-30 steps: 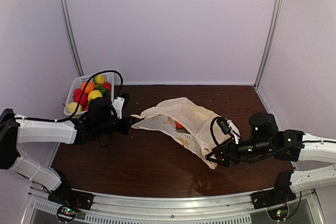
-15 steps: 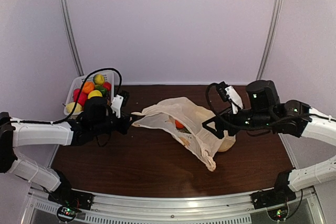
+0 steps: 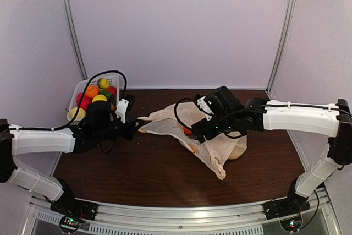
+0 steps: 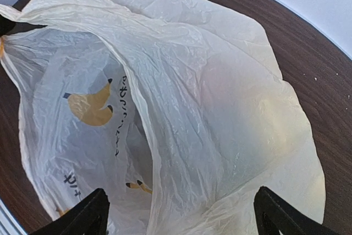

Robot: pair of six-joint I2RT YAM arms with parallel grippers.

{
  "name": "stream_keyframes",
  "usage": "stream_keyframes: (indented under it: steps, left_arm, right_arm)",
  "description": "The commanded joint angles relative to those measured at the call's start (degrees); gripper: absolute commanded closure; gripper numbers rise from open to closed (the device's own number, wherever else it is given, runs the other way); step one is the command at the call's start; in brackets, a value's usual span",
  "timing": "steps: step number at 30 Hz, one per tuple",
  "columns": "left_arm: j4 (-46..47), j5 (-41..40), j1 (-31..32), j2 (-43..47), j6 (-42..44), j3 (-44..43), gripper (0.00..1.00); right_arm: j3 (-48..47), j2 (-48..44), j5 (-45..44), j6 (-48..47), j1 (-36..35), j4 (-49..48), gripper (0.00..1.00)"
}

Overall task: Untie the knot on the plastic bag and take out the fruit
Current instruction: Open the bag opening for the takeout bag.

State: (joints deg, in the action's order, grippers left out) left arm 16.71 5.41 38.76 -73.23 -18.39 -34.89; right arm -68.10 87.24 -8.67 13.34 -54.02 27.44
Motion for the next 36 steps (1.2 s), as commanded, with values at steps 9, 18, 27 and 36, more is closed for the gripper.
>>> stream_keyframes:
  steps: [9, 18, 27, 36]
  left_arm:
    - [1.5, 0.4, -0.3, 2.3, 0.9, 0.9, 1.00]
    - [-1.2, -2.5, -0.3, 3.8, 2.8, -0.5, 1.00]
    - [-0.9, -0.2, -0.3, 2.0, 4.5, -4.3, 1.00]
    - [-4.8, -2.9, -0.3, 0.0, 4.1, -8.5, 1.00]
  right_arm:
    - [-8.4, 16.1, -16.6, 1.5, 0.2, 4.1, 0.28]
    - [-12.9, 5.5, -23.4, -1.1, 8.4, 9.7, 0.95]
    - [-10.1, -8.8, -12.6, -3.4, 16.2, 8.8, 0.99]
    - [-4.8, -10.3, -9.8, -1.0, 16.2, 8.9, 0.93]
